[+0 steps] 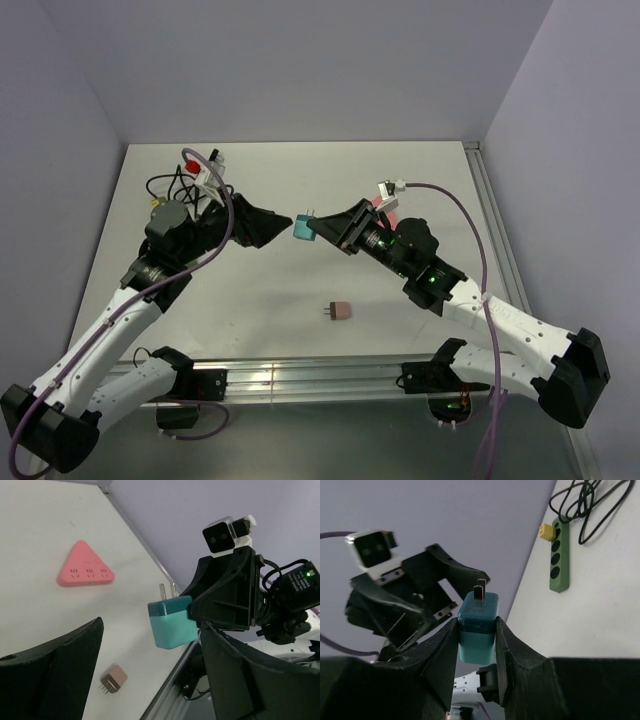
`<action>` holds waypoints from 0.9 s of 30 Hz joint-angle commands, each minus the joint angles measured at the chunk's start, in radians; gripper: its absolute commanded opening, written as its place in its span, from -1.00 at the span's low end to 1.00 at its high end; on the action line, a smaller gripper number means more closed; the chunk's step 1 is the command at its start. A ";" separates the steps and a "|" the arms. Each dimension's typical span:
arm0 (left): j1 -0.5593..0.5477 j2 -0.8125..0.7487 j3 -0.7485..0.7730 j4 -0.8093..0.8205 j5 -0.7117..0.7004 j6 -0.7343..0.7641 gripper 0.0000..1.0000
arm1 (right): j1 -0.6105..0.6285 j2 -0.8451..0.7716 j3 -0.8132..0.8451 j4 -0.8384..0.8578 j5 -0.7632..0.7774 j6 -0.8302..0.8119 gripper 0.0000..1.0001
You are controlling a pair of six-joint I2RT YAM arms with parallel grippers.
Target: Insert the plug
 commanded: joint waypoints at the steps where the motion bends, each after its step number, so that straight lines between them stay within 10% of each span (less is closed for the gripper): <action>1: -0.007 0.014 -0.009 0.104 0.080 -0.103 0.65 | -0.005 -0.056 -0.048 0.156 0.070 0.053 -1.00; 13: -0.139 -0.023 0.054 -0.037 -0.086 0.079 0.69 | -0.003 -0.073 -0.076 0.169 0.073 0.125 -1.00; 27: -0.139 0.021 -0.021 0.118 0.109 -0.131 0.59 | -0.002 -0.070 -0.167 0.414 -0.046 0.018 -1.00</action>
